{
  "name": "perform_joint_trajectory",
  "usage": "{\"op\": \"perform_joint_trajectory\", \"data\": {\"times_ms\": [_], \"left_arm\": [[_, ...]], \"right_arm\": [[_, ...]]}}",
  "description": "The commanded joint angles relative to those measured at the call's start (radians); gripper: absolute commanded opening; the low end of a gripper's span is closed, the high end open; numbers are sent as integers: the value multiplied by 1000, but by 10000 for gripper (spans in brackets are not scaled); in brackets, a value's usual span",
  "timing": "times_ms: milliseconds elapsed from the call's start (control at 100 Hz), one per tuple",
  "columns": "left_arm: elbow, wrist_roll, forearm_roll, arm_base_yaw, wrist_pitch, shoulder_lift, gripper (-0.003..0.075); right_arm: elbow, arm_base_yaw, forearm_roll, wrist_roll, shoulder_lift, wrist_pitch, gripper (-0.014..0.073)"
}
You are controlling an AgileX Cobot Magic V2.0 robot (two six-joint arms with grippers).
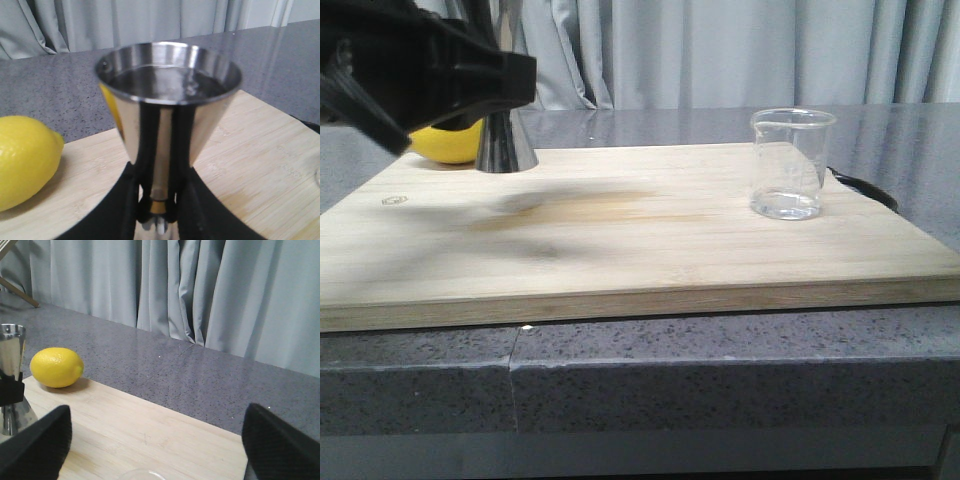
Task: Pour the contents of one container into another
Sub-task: 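Lower the filled jigger onto the board with the left gripper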
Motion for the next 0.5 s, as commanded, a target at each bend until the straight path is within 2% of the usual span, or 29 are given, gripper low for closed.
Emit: {"op": "perform_joint_trajectory", "data": {"times_ms": [0,490], "left_arm": [[-11,-9,11,1,-117,-35,-19],[13,-18,-11,1,-157,0,-19]], "right_arm": [[-22,-3,8,1,-17,-80,623],[-22,-3,8,1,-17,-82,622]]}}
